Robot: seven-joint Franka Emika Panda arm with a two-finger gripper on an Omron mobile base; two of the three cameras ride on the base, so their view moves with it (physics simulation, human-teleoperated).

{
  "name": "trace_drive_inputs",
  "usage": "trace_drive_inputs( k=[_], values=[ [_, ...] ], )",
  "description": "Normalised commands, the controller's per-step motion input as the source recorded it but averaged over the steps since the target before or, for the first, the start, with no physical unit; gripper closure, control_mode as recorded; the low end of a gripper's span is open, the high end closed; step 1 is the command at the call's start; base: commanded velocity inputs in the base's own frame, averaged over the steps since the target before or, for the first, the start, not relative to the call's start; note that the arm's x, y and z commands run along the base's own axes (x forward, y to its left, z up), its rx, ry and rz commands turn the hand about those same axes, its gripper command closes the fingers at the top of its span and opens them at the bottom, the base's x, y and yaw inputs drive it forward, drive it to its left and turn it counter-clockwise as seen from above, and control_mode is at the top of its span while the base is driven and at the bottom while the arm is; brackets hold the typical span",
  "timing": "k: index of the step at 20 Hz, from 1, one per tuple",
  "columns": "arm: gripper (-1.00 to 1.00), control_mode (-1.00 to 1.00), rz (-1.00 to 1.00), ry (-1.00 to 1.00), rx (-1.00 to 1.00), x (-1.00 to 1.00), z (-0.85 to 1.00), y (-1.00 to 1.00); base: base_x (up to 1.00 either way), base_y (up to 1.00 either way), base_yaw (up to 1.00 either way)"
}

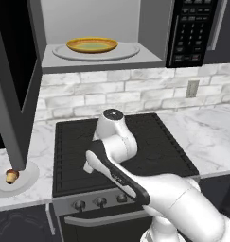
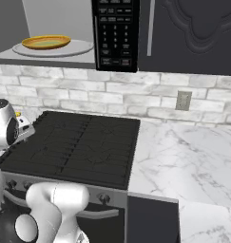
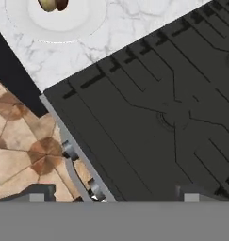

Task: Pick the mushroom from the counter and place it in the microwave.

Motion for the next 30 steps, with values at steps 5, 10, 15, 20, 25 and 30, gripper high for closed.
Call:
trace_drive_inputs(
  k=[5, 10, 15, 20, 25, 30],
  values=[
    [-1.0, -1.0, 0.33, 0.0, 0.0, 0.59, -0.09, 1.0, 0.0, 0.0, 0.0],
    [-1.0, -1.0, 0.13, 0.02, 0.0, 0.53, -0.03, 1.0, 0.0, 0.0, 0.0],
    [-1.0, -1.0, 0.0, 0.01, 0.0, 0.07, 0.0, 1.0, 0.0, 0.0, 0.0],
    [-1.0, -1.0, 0.0, 0.0, 0.0, -0.02, 0.0, 1.0, 0.0, 0.0, 0.0],
    [-1.0, -1.0, -0.02, 0.01, 0.0, -0.13, 0.0, 0.89, 0.0, 0.0, 0.0],
    [-1.0, -1.0, 0.0, 0.1, 0.0, 0.0, -0.01, 0.82, 0.0, 0.0, 0.0]
  ],
)
